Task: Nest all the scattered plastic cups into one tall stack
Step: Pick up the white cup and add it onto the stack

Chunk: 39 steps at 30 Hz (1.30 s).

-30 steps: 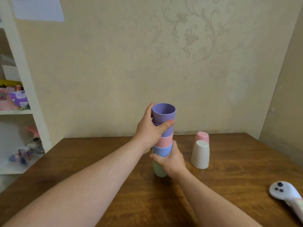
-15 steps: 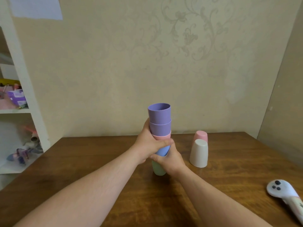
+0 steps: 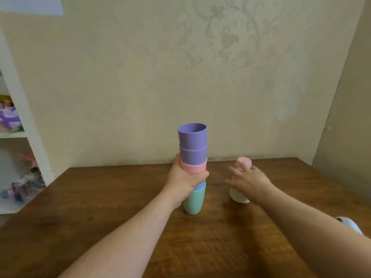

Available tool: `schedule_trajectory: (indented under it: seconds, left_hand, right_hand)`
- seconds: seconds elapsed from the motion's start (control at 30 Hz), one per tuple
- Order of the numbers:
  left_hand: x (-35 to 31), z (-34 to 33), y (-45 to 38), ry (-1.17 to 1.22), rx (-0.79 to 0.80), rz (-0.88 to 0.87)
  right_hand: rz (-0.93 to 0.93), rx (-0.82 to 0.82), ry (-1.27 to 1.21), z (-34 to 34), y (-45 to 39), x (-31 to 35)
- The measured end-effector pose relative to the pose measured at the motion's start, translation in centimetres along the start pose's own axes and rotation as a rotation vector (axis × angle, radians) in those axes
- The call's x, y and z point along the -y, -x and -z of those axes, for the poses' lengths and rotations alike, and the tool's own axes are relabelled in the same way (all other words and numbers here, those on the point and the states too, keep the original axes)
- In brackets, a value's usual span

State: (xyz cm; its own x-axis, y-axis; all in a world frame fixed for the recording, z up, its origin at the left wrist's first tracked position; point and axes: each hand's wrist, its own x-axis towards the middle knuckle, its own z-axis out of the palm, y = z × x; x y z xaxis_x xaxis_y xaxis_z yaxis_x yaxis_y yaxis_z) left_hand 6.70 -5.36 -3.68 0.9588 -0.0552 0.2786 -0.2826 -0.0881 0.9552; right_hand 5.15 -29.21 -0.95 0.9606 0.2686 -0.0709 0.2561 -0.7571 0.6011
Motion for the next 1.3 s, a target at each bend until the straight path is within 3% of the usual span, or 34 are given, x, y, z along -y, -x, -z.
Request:
schedule_trajectory:
  seconds: [0.17, 0.27, 0.33, 0.47, 0.53, 0.67, 0.8, 1.03, 1.3]
  left_hand:
    - [0.2, -0.1, 0.0, -0.014, -0.012, -0.001]
    - [0.2, -0.2, 0.0, -0.012, -0.025, 0.005]
    - [0.0, -0.1, 0.1, -0.018, -0.035, 0.019]
    - [-0.1, -0.4, 0.2, -0.024, -0.063, 0.037]
    - [-0.4, -0.5, 0.6, -0.022, -0.08, 0.03]
    - [-1.5, -0.8, 0.8, -0.06, -0.079, 0.001]
    - [-1.9, -0.7, 0.8, -0.155, -0.004, -0.01]
    - [-1.5, -0.9, 0.5, -0.152, -0.088, 0.043]
    - [-2.1, -1.0, 1.1, -0.116, -0.107, 0.053]
  right_hand:
    - [-0.109, 0.004, 0.071, 0.4, -0.1, 1.7]
    - [-0.264, -0.027, -0.19, 0.5, -0.3, 1.9]
    - [-0.425, -0.098, -0.598, 1.2, -0.3, 1.5]
    - [-0.604, -0.402, -1.919, 6.2, -0.7, -0.4]
    - [-0.549, -0.562, -2.132, 9.7, -1.0, -1.4]
    - [-0.303, -0.832, -2.174, 16.5, -0.2, -3.2]
    - [-0.01, -0.856, -2.093, 20.2, 0.2, -2.7]
    - [0.039, -0.735, -1.971, 18.4, -1.1, 0.3]
    - [0.045, -0.761, -2.019, 15.9, -1.2, 0.5]
